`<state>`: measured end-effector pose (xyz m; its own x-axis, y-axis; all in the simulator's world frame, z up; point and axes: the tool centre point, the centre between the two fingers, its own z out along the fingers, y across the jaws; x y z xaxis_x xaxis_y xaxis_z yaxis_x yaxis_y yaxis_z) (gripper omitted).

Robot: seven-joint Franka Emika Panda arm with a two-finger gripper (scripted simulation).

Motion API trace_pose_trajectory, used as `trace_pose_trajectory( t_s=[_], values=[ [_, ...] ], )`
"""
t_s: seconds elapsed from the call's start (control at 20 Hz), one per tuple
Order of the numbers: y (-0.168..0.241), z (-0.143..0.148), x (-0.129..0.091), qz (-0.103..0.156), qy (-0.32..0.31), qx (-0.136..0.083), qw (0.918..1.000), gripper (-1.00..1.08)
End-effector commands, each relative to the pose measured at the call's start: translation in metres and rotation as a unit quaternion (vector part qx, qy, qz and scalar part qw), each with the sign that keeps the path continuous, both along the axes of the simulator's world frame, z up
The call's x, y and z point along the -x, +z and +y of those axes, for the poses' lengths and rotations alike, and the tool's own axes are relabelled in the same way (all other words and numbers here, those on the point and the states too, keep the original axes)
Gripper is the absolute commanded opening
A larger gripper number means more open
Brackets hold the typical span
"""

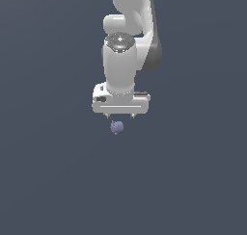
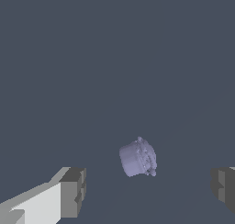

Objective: Pick up the object and move it to a goal position.

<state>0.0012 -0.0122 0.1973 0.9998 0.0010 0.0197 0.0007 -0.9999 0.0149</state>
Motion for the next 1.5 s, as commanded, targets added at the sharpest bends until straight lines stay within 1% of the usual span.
trace_pose_trajectory(
  t_s=[0.0,0.45,0.85,1.15,1.45],
  values=[
    [0.000,0.000,0.000,0.000,0.000,0.000,1.0000,1.00],
    [0.008,-0.013,0.000,-0.010,0.005,-0.001,0.9999,1.00],
    [0.005,-0.013,0.001,-0.010,0.010,-0.001,0.9999,1.00],
    [-0.013,-0.015,0.007,-0.006,0.036,0.000,0.9993,1.00],
    [-0.045,-0.019,0.018,0.000,0.084,-0.001,0.9965,1.00]
  ],
)
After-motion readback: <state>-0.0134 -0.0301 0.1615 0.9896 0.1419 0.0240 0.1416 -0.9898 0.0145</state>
